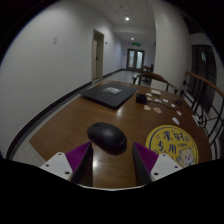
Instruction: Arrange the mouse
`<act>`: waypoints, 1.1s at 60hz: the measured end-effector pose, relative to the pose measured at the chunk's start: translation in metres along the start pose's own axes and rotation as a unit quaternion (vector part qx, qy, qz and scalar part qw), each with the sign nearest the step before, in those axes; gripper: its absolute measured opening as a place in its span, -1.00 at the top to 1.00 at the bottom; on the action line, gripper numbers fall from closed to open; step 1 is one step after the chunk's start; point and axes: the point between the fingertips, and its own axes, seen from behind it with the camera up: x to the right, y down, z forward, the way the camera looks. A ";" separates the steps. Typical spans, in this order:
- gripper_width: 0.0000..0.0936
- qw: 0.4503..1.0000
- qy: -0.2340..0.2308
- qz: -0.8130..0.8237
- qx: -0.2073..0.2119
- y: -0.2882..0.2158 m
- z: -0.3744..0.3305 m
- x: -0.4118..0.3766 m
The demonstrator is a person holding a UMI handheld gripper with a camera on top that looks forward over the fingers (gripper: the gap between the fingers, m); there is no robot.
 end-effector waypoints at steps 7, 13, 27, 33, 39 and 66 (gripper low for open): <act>-0.76 1.000 0.001 -0.002 -0.012 -0.016 0.023 0.008; -0.64 1.000 0.000 0.019 -0.024 -0.028 0.047 0.017; 0.16 0.999 0.001 0.023 -0.030 -0.040 0.069 0.022; 0.29 0.998 -0.038 0.028 -0.036 -0.040 0.058 0.007; 0.28 0.998 -0.035 0.021 0.039 -0.086 0.014 0.020; 0.29 0.990 0.090 0.105 0.020 -0.005 -0.033 0.203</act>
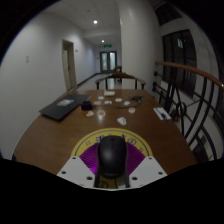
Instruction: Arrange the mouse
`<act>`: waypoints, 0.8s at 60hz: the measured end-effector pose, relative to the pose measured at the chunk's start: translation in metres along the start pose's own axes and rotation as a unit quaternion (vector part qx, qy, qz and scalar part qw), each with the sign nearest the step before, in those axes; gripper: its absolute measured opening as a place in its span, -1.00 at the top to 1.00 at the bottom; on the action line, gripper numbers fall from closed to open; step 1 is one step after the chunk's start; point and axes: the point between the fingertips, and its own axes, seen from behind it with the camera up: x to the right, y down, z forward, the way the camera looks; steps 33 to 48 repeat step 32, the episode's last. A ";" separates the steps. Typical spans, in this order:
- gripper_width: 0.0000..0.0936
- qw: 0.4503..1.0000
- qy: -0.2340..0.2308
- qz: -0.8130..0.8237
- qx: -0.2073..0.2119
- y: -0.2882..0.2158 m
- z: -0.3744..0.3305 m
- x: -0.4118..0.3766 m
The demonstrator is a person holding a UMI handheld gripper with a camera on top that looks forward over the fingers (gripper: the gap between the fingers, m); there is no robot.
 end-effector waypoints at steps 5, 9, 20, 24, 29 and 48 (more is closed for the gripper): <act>0.28 1.000 -0.001 0.001 -0.029 0.025 0.022 0.000; 0.17 1.000 0.003 -0.009 -0.026 0.020 0.023 0.001; -0.61 0.998 -0.022 -0.028 -0.055 0.023 0.014 -0.002; -0.82 0.999 -0.033 -0.021 -0.027 0.013 -0.010 -0.004; -0.81 0.999 -0.052 -0.002 0.002 0.007 -0.049 -0.005; -0.81 0.998 -0.065 0.011 0.018 0.007 -0.075 -0.004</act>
